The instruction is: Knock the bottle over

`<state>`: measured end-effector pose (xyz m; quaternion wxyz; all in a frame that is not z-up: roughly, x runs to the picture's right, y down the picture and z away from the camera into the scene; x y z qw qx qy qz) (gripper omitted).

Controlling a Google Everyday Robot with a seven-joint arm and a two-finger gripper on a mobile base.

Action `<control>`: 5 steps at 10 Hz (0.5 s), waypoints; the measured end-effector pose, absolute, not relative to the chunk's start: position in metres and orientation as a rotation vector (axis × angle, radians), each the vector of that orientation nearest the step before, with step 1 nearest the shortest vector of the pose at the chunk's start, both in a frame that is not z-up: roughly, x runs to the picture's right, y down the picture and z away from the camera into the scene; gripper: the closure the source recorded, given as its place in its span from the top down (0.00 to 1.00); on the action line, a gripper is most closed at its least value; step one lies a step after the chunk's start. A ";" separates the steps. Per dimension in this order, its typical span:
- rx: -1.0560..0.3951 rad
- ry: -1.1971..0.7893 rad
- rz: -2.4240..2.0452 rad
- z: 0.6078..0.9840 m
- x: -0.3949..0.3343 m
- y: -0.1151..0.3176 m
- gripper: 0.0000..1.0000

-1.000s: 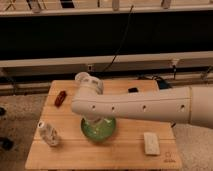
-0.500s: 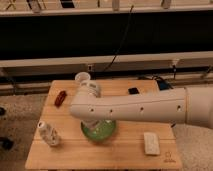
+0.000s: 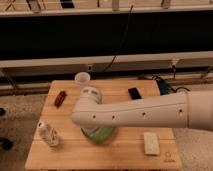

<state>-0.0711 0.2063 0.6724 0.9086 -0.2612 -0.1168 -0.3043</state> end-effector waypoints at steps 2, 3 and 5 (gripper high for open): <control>-0.540 -0.258 -0.656 0.670 -0.074 0.216 0.01; -0.538 -0.278 -0.684 0.670 -0.087 0.222 0.01; -0.533 -0.309 -0.719 0.670 -0.109 0.230 0.01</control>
